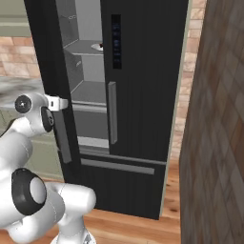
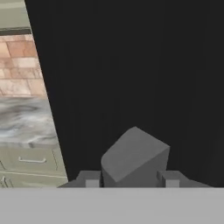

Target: Retrieve the chicken drumstick from the fridge and place it on the saucepan with marinade on the stove.

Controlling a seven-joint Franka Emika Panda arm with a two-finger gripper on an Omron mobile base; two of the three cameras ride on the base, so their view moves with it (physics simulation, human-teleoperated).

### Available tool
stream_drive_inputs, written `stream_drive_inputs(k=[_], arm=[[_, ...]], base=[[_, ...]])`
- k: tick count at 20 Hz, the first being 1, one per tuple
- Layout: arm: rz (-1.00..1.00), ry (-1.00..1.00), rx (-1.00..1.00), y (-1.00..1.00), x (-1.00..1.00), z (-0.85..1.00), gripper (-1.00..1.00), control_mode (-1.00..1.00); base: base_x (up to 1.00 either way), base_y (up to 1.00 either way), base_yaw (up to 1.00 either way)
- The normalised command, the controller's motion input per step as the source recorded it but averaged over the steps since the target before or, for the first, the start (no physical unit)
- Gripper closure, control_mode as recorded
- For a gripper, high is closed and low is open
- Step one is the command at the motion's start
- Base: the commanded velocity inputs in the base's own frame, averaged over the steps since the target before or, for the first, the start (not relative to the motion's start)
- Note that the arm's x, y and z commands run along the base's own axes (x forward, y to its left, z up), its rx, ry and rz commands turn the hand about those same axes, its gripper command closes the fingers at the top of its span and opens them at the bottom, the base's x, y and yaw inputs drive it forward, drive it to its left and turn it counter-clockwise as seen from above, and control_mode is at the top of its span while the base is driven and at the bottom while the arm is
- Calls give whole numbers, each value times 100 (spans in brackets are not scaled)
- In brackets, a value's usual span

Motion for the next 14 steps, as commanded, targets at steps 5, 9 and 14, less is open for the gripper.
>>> stream_drive_inputs(k=[5,9,14], arm=[[0,13,-1,57,-19,-20,100,-100],[0,6,-2,54,-24,-22,100,-100],[0,3,-1,43,-15,-24,100,-100]], base=[[0,0,0],[0,0,0],[0,0,0]])
